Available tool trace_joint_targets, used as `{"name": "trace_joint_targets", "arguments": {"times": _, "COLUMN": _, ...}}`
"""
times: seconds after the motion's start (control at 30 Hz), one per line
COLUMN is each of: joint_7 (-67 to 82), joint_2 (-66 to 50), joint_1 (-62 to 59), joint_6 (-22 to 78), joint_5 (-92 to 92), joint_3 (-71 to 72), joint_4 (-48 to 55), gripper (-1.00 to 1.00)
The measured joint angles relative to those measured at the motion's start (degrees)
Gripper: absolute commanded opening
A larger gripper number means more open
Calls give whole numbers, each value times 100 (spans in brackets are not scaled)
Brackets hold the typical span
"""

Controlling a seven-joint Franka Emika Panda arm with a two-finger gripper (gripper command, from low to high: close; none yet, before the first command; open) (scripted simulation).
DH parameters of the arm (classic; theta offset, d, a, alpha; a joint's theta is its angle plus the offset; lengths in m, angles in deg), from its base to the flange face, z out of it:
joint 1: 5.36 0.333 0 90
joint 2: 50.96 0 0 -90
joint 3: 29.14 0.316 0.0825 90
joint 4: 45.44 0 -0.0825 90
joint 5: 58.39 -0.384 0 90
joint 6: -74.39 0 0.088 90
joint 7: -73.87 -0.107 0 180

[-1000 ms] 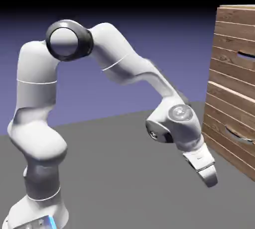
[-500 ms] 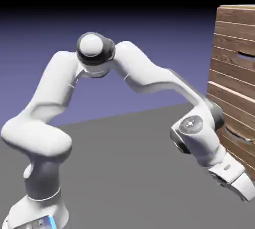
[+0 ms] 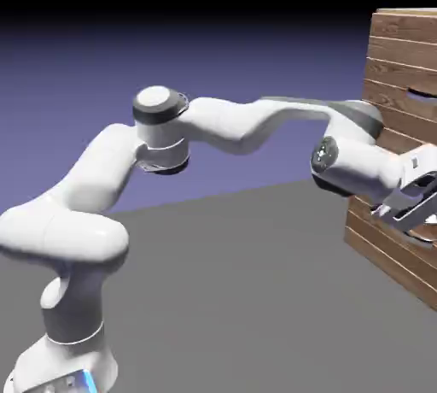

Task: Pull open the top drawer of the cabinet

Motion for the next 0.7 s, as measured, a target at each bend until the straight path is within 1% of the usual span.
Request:
{"name": "trace_joint_targets", "arguments": {"times": 0.23, "joint_7": 1708, "joint_2": -1305, "joint_1": 665, "joint_6": 401, "joint_5": -1715, "joint_3": -1179, "joint_4": 691, "gripper": 0}}
{"name": "trace_joint_targets", "arguments": {"times": 0.27, "joint_7": 1709, "joint_2": -1305, "joint_1": 665, "joint_6": 401, "joint_5": -1715, "joint_3": -1180, "joint_4": 692, "gripper": 0}}
{"name": "trace_joint_targets", "arguments": {"times": 0.47, "joint_7": 1422, "joint_2": -1286, "joint_1": -110, "joint_6": -63, "joint_5": -1686, "joint_3": -1072, "joint_4": 1937, "gripper": 0}}
{"name": "trace_joint_targets", "arguments": {"times": 0.5, "joint_7": 1387, "joint_2": -1284, "joint_1": -205, "joint_6": -120, "joint_5": -1683, "joint_3": -1059, "joint_4": 2089, "gripper": -100}}
{"name": "trace_joint_targets", "arguments": {"times": 0.57, "joint_7": 1386, "joint_2": -1284, "joint_1": -205, "joint_6": -120, "joint_5": -1683, "joint_3": -1059, "joint_4": 2089, "gripper": -100}}
{"name": "trace_joint_targets", "arguments": {"times": 0.7, "joint_7": 1566, "joint_2": -1305, "joint_1": 305, "joint_6": 198, "joint_5": -1703, "joint_3": -1129, "joint_4": 1259, "gripper": -100}}
